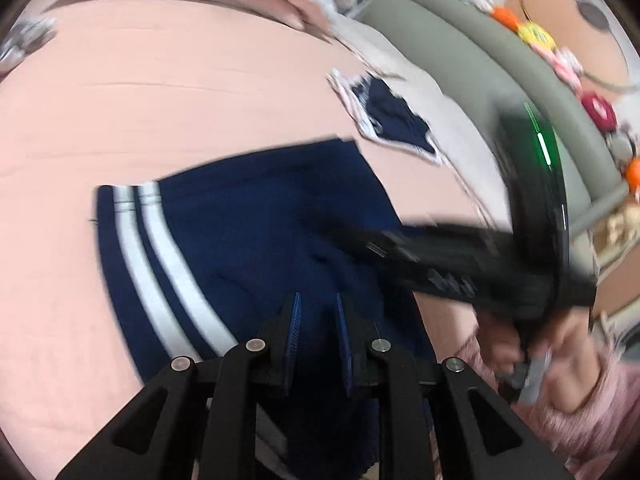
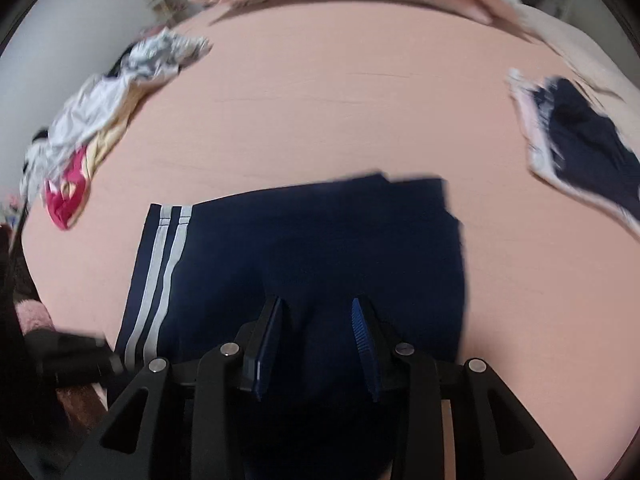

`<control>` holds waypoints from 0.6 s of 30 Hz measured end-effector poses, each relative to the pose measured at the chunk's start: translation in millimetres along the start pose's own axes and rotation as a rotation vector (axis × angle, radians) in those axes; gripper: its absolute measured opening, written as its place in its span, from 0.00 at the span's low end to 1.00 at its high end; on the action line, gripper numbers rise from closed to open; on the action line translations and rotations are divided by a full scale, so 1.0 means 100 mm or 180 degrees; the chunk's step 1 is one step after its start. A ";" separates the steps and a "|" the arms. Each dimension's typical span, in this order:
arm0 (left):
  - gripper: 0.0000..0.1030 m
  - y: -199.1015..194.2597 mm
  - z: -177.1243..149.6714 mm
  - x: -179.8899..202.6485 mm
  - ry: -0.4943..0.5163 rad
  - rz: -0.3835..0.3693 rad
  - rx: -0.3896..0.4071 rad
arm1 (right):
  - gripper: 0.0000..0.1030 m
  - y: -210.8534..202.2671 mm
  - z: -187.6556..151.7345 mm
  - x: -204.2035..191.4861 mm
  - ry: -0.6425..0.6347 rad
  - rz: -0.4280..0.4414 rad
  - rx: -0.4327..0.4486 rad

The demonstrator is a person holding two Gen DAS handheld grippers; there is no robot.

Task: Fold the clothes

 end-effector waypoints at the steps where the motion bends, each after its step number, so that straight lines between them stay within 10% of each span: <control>1: 0.15 0.01 0.03 -0.02 -0.0046 -0.0003 0.0017 | 0.29 -0.06 -0.08 0.08 0.0039 -0.0073 0.0026; 6: 0.16 0.13 0.10 0.02 -0.0052 -0.0027 -0.0024 | 0.27 -0.31 -0.46 0.34 0.0157 -0.0241 0.0051; 11: 0.22 0.45 0.12 0.05 0.0144 0.0539 -0.0140 | 0.27 -0.35 -0.54 0.44 0.0312 -0.0099 0.0064; 18: 0.21 0.40 0.02 0.42 0.0572 0.0228 -0.0188 | 0.28 -0.56 -0.27 0.39 0.0271 0.0182 0.0397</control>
Point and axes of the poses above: each gripper's, at about its wrist camera, not at the fingertips, and y roughly the way its jaws point, x to its right, z to its top, the point moved 4 cm from there along y, roughly the way its jaws point, and after that the axes turned 8 degrees about x, right-handed, at the moved point
